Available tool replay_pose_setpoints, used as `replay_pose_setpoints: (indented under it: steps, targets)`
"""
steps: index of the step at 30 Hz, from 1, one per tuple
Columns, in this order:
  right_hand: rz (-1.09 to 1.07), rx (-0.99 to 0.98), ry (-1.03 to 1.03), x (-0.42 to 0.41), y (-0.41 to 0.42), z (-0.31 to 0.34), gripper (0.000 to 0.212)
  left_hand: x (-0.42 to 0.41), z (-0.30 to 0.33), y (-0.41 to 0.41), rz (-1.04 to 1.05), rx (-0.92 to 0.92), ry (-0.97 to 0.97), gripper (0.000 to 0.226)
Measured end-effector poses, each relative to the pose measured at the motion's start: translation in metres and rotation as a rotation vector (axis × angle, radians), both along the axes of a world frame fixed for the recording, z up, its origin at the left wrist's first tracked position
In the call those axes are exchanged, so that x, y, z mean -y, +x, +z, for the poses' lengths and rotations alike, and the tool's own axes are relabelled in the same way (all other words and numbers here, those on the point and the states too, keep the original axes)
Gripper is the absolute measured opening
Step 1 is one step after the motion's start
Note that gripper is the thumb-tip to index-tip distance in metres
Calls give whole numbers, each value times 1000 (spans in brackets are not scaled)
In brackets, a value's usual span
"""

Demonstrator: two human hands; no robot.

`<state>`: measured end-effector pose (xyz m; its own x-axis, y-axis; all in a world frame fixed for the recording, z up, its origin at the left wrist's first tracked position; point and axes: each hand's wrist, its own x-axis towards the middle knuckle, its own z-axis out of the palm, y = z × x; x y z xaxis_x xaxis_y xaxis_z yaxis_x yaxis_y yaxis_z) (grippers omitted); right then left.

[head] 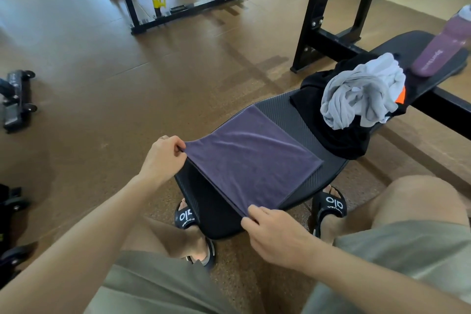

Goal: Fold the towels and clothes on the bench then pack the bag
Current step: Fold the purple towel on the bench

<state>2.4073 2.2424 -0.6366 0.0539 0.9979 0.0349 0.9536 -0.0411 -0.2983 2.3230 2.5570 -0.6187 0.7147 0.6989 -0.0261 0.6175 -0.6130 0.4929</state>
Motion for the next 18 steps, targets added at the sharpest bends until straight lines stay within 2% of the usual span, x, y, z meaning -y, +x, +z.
replay_pose_setpoints:
  steps: [6,9,13,18]
  targets:
    - [-470,-349,192,17,31,15,34,5,32,24,-169,-41,246,10]
    - [-628,-423,211,23,61,23,31,8,44,58,-256,-72,333,8]
    - [-721,-466,99,29,108,24,24,11,47,113,-398,-78,399,13]
    - [-859,-626,-167,24,172,10,20,8,28,180,-419,-117,241,15]
